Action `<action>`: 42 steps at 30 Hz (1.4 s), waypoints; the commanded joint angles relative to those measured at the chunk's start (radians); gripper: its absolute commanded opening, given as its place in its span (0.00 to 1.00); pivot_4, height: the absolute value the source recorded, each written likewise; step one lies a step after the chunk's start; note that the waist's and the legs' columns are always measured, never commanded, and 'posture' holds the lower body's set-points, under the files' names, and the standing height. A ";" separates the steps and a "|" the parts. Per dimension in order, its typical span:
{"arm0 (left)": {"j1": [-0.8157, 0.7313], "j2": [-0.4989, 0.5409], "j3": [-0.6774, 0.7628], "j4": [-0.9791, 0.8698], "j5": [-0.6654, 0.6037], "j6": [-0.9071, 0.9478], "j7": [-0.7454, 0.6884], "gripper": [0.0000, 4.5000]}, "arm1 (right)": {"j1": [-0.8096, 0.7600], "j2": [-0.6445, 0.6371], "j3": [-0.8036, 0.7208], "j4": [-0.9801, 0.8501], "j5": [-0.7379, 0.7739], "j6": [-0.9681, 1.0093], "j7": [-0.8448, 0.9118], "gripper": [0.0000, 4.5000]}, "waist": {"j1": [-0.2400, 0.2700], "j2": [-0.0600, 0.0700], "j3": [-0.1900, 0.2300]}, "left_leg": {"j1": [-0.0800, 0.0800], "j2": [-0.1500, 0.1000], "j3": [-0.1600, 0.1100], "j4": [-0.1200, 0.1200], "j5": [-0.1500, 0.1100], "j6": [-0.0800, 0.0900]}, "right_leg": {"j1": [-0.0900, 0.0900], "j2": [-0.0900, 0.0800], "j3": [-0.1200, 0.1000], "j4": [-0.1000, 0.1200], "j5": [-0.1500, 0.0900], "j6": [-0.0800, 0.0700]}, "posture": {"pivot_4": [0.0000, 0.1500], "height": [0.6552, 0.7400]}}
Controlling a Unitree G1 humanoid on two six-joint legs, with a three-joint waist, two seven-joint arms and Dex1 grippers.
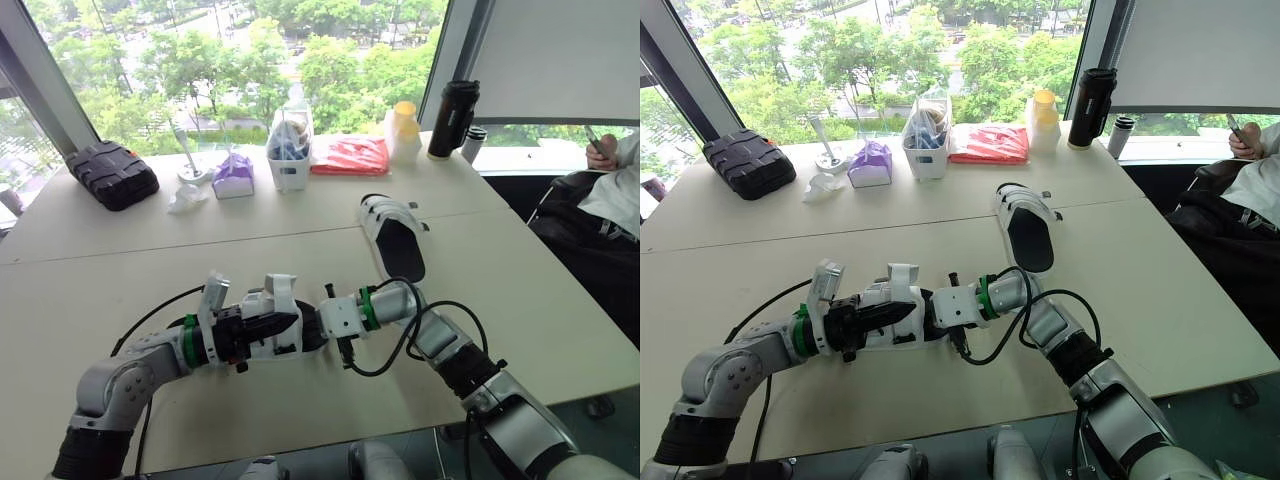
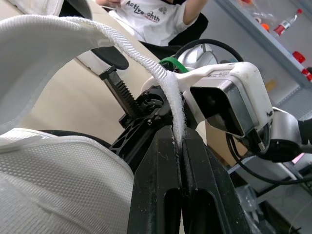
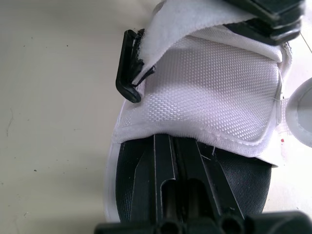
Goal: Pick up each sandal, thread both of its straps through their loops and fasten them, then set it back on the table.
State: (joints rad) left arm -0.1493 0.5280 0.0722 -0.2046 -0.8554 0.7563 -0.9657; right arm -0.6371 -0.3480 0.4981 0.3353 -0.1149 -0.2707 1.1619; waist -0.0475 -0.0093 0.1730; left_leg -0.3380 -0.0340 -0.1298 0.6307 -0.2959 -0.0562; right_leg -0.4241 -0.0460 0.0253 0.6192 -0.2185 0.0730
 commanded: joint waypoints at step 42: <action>0.260 0.168 0.049 -0.207 0.164 -0.315 -0.114 0.94 | 0.013 -0.002 0.053 0.034 -0.050 0.000 -0.002 0.00 | -0.004 0.001 0.001 | 0.000 0.001 0.000 -0.001 0.000 0.000 | 0.000 0.000 0.000 0.000 -0.002 0.003 | 1.00 1.00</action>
State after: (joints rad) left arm 0.0808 0.6778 0.0745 -0.3588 -0.6599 0.4266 -1.0816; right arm -0.6420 -0.3468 0.5064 0.3403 -0.1182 -0.2803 1.1520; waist -0.0514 -0.0086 0.1736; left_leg -0.3379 -0.0330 -0.1300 0.6300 -0.2960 -0.0560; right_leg -0.4244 -0.0459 0.0250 0.6193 -0.2209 0.0756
